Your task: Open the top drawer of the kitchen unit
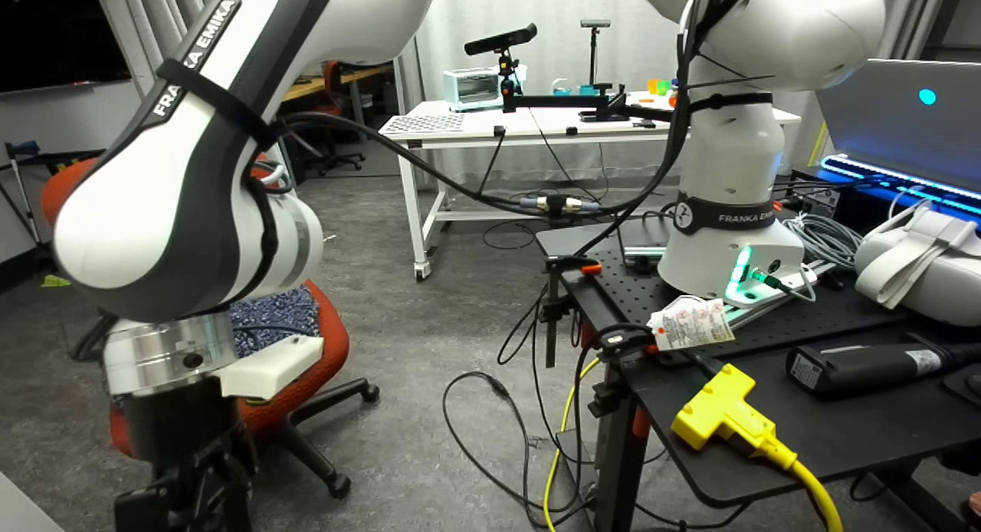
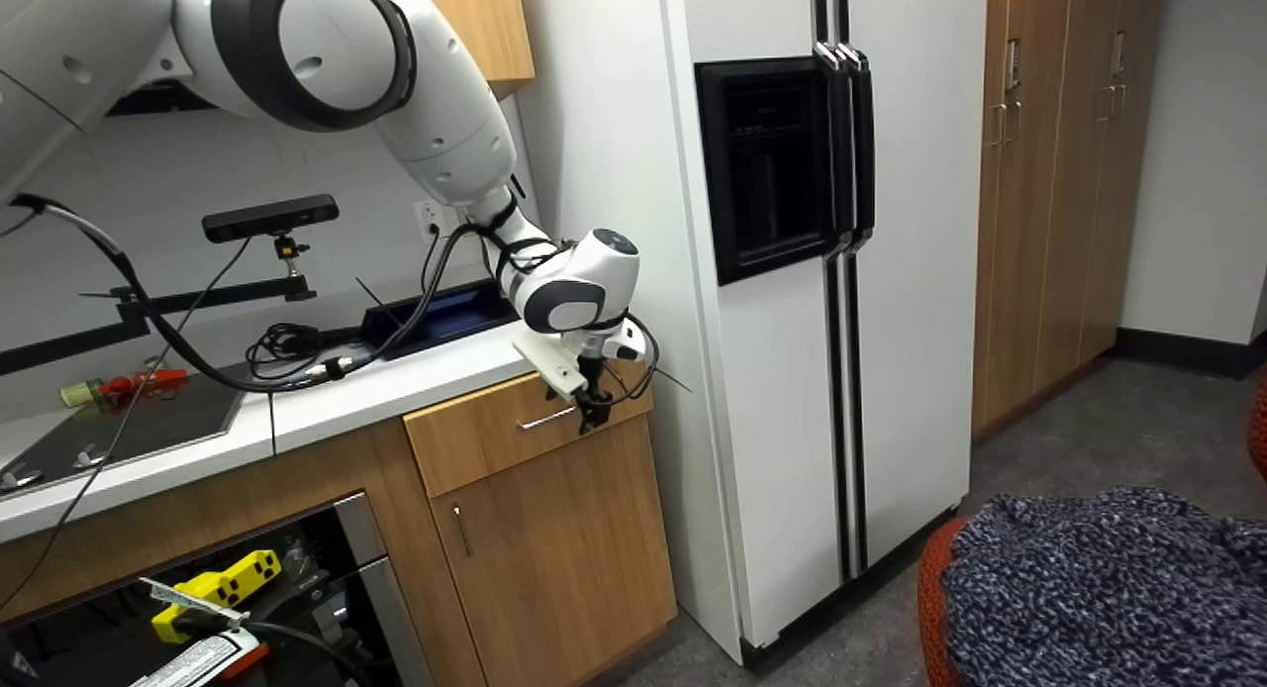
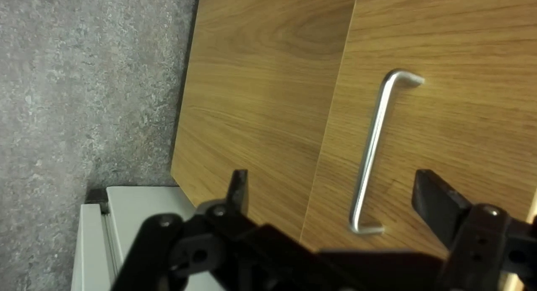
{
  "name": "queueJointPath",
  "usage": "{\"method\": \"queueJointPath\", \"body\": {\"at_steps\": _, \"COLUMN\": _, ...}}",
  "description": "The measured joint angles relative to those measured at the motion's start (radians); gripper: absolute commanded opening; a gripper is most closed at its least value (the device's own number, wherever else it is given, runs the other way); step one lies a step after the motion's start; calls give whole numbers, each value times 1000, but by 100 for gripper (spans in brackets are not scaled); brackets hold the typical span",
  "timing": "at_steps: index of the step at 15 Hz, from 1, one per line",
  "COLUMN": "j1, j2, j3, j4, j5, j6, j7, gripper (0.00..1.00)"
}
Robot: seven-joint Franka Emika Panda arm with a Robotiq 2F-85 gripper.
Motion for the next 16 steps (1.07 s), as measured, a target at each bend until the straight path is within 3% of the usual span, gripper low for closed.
{"method": "queueJointPath", "body": {"at_steps": 16, "j1": -5, "j2": 117, "j3": 18, "j4": 78, "j5": 0, "j6": -1, "j7": -13, "gripper": 100}}
